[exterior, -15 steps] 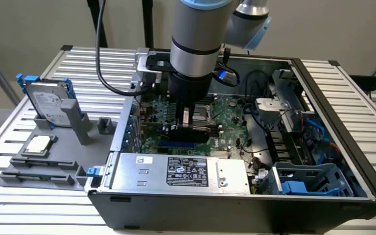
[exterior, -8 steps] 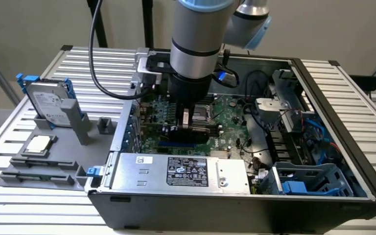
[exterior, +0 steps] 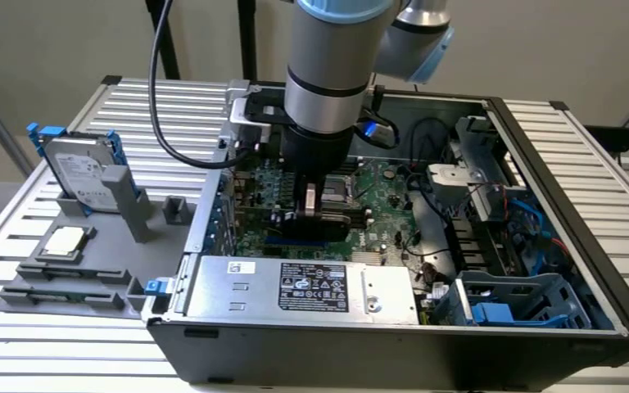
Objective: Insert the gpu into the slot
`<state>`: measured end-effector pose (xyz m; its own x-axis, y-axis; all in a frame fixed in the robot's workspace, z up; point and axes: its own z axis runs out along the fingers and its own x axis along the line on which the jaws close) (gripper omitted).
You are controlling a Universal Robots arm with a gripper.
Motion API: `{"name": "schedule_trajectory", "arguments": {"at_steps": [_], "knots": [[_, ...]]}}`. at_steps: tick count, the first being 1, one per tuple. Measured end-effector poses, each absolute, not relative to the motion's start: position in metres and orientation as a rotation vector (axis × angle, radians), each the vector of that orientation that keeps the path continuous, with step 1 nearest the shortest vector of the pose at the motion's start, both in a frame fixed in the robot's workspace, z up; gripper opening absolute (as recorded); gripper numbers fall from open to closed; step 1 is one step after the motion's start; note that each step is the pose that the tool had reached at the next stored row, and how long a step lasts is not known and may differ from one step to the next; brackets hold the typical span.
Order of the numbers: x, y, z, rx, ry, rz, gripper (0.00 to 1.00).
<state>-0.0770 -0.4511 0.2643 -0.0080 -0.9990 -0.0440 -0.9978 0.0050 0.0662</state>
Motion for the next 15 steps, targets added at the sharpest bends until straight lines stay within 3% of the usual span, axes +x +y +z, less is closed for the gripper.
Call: {"name": "schedule_trajectory", "arguments": {"at_steps": [15], "knots": [[-0.0777,-0.4505,0.2605,2.202,-2.215,-0.123,0.26]]}}
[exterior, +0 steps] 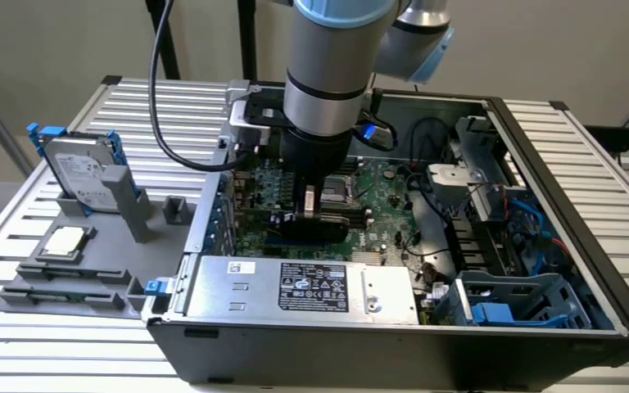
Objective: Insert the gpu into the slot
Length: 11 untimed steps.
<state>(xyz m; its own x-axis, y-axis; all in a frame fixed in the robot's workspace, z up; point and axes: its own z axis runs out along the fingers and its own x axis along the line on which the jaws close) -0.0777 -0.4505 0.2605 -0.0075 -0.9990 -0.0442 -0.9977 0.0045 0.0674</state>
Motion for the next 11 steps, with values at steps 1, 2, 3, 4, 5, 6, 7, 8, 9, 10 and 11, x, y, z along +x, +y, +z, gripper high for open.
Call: {"name": "schedule_trajectory", "arguments": {"at_steps": [1,2,3,4,5,6,7,8,9,10,11], "knots": [[-0.0777,-0.4505,0.2600,2.202,-2.215,-0.123,0.26],[-0.0777,-0.4505,0.2594,2.202,-2.215,-0.123,0.26],[-0.0777,-0.4505,0.2589,2.202,-2.215,-0.123,0.26],[-0.0777,-0.4505,0.2584,2.202,-2.214,-0.123,0.26],[-0.0777,-0.4505,0.2579,2.202,-2.214,-0.123,0.26],[-0.0777,-0.4505,0.2574,2.202,-2.214,-0.123,0.26],[-0.0777,-0.4505,0.2568,2.202,-2.214,-0.123,0.26],[-0.0777,-0.4505,0.2560,2.203,-2.214,-0.123,0.26],[-0.0777,-0.4505,0.2552,2.203,-2.214,-0.123,0.26],[-0.0777,-0.4505,0.2543,2.203,-2.213,-0.123,0.26],[-0.0777,-0.4506,0.2535,2.203,-2.213,-0.123,0.26]]}}
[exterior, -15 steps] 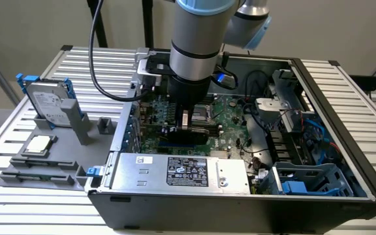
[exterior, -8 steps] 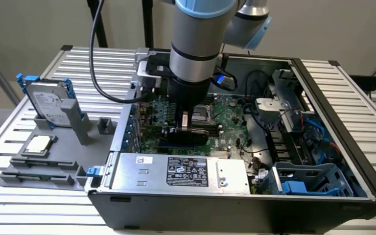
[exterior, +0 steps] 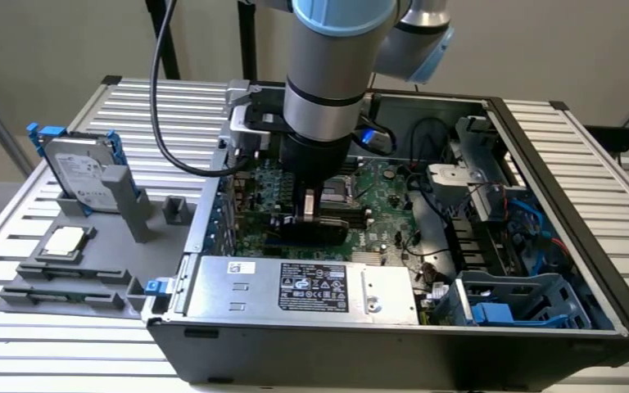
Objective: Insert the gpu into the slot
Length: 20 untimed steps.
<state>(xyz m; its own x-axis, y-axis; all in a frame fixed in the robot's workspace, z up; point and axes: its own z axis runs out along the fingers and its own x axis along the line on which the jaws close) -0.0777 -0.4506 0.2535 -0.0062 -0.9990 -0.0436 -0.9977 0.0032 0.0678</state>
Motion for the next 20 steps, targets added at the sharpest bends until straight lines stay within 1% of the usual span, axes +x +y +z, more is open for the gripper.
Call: {"name": "schedule_trajectory", "arguments": {"at_steps": [7,11,13,14,20], "knots": [[-0.078,-0.450,0.248,2.205,-2.213,-0.124,0.26],[-0.077,-0.450,0.251,2.206,-2.214,-0.124,0.27],[-0.078,-0.451,0.260,2.204,-2.212,-0.124,0.27],[-0.078,-0.450,0.264,2.204,-2.212,-0.124,0.33],[-0.078,-0.451,0.286,2.201,-2.210,-0.119,0.33]]}}
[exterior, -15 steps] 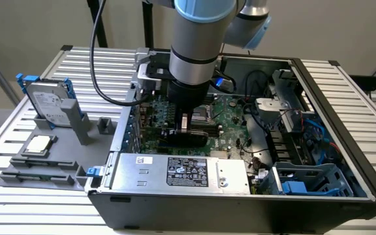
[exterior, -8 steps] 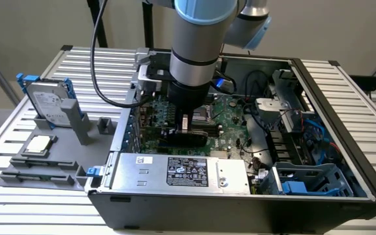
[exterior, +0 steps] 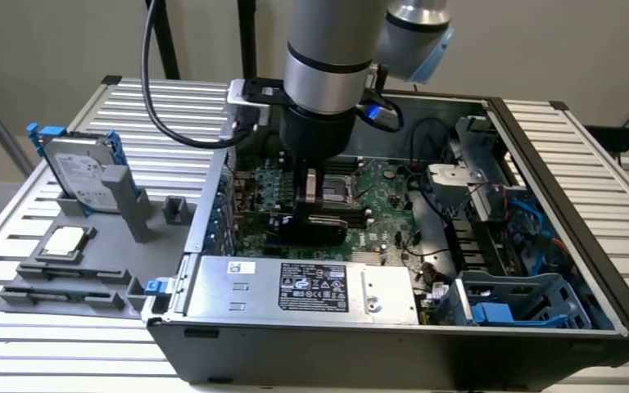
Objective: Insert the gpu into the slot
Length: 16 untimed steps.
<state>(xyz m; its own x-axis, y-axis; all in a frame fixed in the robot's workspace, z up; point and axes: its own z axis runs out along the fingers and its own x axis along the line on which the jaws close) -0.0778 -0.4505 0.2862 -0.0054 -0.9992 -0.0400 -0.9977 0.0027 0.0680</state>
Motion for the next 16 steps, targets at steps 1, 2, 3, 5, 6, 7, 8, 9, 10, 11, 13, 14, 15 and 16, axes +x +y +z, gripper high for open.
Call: {"name": "schedule_trajectory", "arguments": {"at_steps": [1,2,3,5,6,7,8,9,10,11,13,14,15,16], "knots": [[-0.078,-0.451,0.288,2.200,-2.209,-0.116,0.33],[-0.078,-0.451,0.289,2.199,-2.208,-0.113,0.33],[-0.079,-0.450,0.289,2.198,-2.206,-0.110,0.33],[-0.081,-0.450,0.290,2.197,-2.204,-0.106,0.33],[-0.081,-0.450,0.290,2.196,-2.204,-0.106,0.31],[-0.082,-0.450,0.290,2.197,-2.204,-0.106,0.24],[-0.084,-0.451,0.290,2.197,-2.204,-0.105,0.18],[-0.085,-0.450,0.290,2.197,-2.204,-0.105,0.18],[-0.085,-0.450,0.290,2.197,-2.204,-0.105,0.12],[-0.085,-0.450,0.290,2.198,-2.203,-0.105,0.11],[-0.085,-0.450,0.290,2.198,-2.203,-0.105,0.11],[-0.085,-0.451,0.290,2.198,-2.203,-0.105,0.11],[-0.086,-0.451,0.290,2.197,-2.203,-0.105,0.11],[-0.088,-0.451,0.290,2.196,-2.202,-0.103,0.11]]}}
